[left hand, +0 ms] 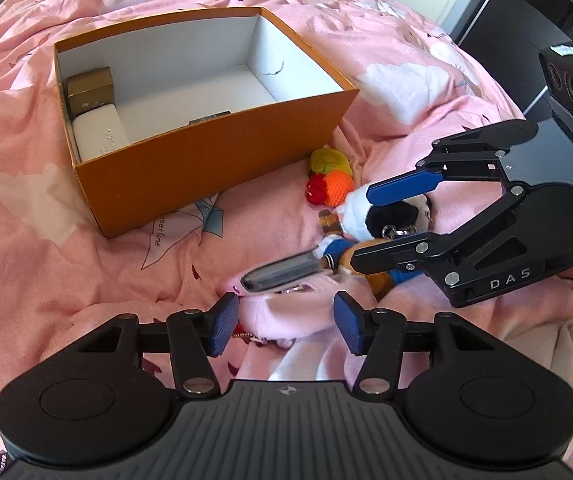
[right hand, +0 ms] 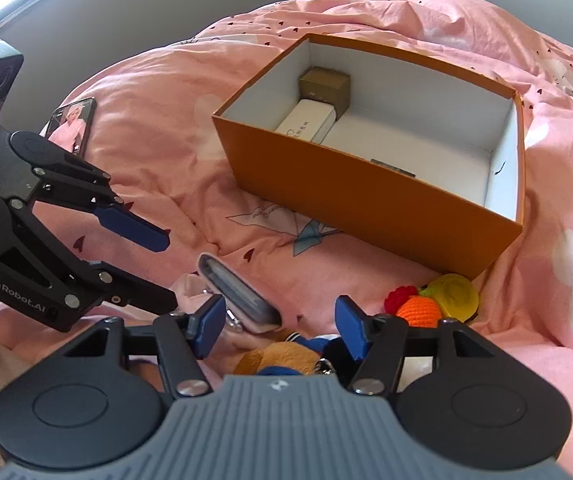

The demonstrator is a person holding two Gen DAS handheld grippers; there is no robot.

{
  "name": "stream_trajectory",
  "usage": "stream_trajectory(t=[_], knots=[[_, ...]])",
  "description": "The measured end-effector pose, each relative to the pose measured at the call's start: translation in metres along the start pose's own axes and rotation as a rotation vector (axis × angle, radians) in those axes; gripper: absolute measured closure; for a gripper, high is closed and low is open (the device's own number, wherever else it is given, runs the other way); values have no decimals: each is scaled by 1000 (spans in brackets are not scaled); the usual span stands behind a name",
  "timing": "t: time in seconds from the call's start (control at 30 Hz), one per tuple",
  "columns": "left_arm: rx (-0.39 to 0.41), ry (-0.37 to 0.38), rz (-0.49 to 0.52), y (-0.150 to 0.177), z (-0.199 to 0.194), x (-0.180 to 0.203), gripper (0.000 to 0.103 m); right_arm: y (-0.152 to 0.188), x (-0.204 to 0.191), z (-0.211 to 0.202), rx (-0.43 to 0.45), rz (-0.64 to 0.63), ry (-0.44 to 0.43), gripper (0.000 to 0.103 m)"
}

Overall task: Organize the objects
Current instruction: 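Withdraw both tools from the box toward the items beside it, then grasp the pink backpack with the left tool while the right tool grasps the pink wallet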

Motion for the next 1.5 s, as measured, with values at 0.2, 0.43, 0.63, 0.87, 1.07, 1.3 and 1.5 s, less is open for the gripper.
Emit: stream_trajectory(t=[0.2, 0.43, 0.63, 0.87, 1.07, 1.3, 1.5], knots=[[-35, 18, 28, 7, 5, 2, 37, 6, -4, -1, -41, 1, -35, 41], [-54, 21, 26, 10, 16, 5, 37, 7, -7, -1, -64, -8, -69, 47], [-23, -31, -1, 2, 25, 1, 61, -1, -8, 3, -57, -33, -54, 50], [23, -109, -121, -16, 35, -19, 79, -16, 1, 0, -22, -21, -34, 50], [53, -181, -222, -29, 38, -39, 101, -18, 1, 17, -51, -47, -22, 55], [40, -125, -157, -26, 33, -35, 64, -15, 5, 53, -121, -30, -27, 82], [-1, -109, -144, -19, 48, -38, 42, -25, 19, 66, -104, -14, 9, 90]])
Point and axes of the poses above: each gripper's, at about its wrist camera, not at the fingertips, and z roughly the way its jaws point, x to its right, y to its underside, the point moved 6 cm from there along z, roughly the way its jaws point, and after that the axes turned 5 degrees about x, right-handed, at the moved point
